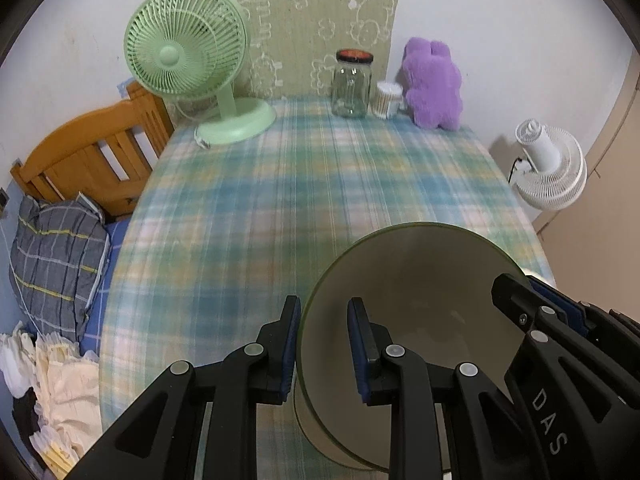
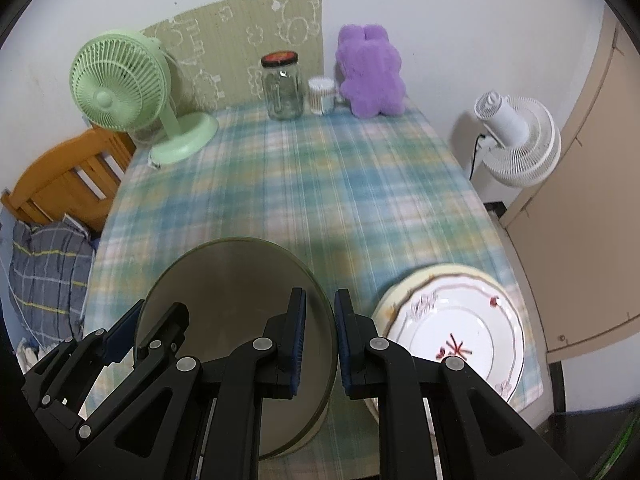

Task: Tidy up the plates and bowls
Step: 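Lift the white bowl with both grippers and carry it toward the plate stack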

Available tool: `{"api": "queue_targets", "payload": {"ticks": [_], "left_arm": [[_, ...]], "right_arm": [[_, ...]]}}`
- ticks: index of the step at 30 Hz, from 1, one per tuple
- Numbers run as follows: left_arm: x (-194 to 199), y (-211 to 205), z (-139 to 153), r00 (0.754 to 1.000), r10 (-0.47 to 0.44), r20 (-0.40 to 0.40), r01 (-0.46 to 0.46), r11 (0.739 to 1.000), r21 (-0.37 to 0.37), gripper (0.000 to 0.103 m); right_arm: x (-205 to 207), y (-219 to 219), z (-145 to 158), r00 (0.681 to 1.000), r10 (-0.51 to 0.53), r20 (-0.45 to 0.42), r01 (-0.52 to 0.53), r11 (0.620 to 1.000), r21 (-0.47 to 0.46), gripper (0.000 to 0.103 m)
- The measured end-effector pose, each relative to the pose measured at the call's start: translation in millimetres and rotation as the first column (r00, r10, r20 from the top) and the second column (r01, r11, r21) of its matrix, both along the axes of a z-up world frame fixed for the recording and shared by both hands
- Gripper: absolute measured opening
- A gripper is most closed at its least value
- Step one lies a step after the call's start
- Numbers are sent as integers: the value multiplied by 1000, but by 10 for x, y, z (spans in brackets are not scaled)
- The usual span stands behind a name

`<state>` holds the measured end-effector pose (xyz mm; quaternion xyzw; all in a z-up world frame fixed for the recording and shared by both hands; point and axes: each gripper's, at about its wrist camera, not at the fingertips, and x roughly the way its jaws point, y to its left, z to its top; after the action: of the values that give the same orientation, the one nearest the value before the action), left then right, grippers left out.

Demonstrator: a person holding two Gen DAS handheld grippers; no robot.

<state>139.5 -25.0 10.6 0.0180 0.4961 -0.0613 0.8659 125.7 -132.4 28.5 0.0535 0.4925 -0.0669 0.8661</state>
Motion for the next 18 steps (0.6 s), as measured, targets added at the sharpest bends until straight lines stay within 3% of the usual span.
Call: {"api": "queue_targets", "payload": {"ticks": [18], "left_arm": [[-124, 4, -341, 997, 9, -81, -5, 999, 44, 22]], "right_arm": [[-123, -2, -446, 994, 1, -108, 3, 1000, 31, 18]]}}
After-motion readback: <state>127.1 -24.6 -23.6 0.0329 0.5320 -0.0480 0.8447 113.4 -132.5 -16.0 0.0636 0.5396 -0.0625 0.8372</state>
